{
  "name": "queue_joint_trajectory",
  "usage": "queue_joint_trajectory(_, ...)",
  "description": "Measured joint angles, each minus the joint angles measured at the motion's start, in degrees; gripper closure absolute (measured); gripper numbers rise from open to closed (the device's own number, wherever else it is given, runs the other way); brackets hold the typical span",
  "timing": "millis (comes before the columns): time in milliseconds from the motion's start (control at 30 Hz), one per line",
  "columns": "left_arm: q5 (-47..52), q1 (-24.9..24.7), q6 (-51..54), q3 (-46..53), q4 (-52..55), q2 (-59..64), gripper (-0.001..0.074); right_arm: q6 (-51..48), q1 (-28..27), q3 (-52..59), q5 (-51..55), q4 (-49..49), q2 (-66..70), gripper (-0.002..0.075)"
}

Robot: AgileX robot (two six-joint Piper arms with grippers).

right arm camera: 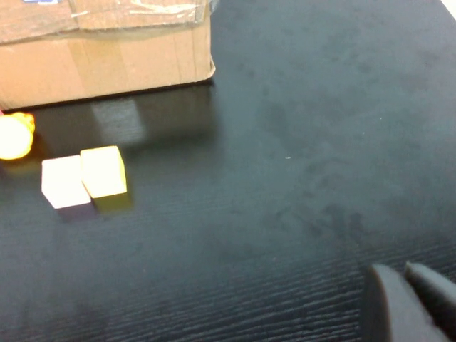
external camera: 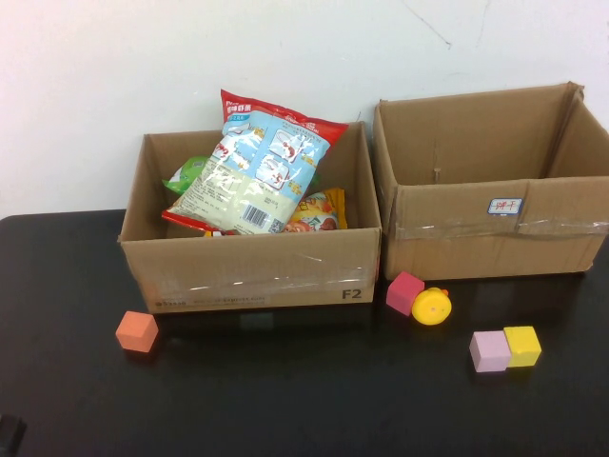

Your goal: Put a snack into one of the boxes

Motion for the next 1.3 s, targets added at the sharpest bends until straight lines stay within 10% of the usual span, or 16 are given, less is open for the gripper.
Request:
queue_joint_trajectory(467, 3.7, 0.0, -0.1, 0.0, 1.2, -0.6, 0.0736, 0.0, 0.0, 0.1, 0.1, 0.0, 0.0, 0.0697)
queue_joint_trajectory(967, 44.2, 10.2, 1.1, 0.1, -6.6, -25.7, 0.0736, 0.0, 0.0, 0.1, 0.1, 0.1, 0.0, 0.0697)
queue_joint_trajectory(1300, 48.2, 10.1, -3.4, 5.1, 1.2, -25.8, 0.0736, 0.0, 0.0, 0.1, 0.1, 0.1, 0.0, 0.0697)
